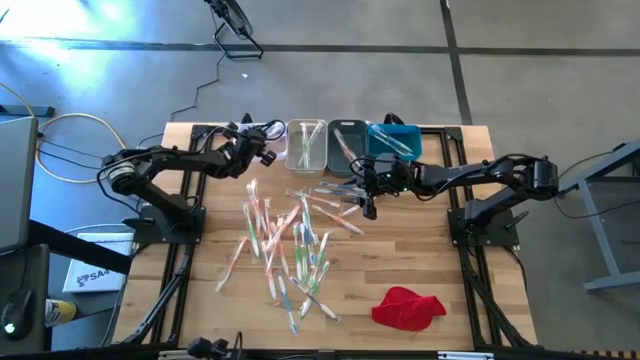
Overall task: Pick & Place Toothbrushes
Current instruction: Put the purple toothbrush into the transparent bin
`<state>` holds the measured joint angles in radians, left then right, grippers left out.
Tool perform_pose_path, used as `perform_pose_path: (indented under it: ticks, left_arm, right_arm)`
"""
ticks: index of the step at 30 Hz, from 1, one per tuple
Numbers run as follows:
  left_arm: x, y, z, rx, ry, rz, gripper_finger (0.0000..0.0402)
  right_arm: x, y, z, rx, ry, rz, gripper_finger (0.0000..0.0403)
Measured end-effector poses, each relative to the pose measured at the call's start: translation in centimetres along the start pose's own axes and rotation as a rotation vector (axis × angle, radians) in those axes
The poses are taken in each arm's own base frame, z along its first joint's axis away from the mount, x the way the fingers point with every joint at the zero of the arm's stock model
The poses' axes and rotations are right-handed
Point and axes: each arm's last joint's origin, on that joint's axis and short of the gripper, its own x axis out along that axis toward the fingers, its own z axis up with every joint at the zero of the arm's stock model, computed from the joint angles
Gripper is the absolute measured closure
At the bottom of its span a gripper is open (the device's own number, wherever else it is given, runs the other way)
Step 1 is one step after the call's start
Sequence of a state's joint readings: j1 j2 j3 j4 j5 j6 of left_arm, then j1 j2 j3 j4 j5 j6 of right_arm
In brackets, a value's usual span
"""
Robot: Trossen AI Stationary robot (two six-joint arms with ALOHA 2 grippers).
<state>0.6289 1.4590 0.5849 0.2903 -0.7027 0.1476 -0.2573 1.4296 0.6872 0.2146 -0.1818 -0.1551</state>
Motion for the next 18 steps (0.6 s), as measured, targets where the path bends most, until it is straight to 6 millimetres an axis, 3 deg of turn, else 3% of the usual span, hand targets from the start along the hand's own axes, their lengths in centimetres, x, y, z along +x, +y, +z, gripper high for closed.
perform_pose_path:
  ticks: [9, 18]
  left_arm:
    - [0.0, -0.1, 0.0, -0.022, -0.002, -0.035, 0.0227]
    - [0.0, -0.1, 1.1, 0.035, -0.02, -0.086, 0.0215]
  right_arm:
    - [0.0, 0.0, 0.0, 0.0, 0.0, 0.0, 0.0156]
    - [0.0, 0.0, 0.0, 0.0, 0.0, 0.0, 0.0156]
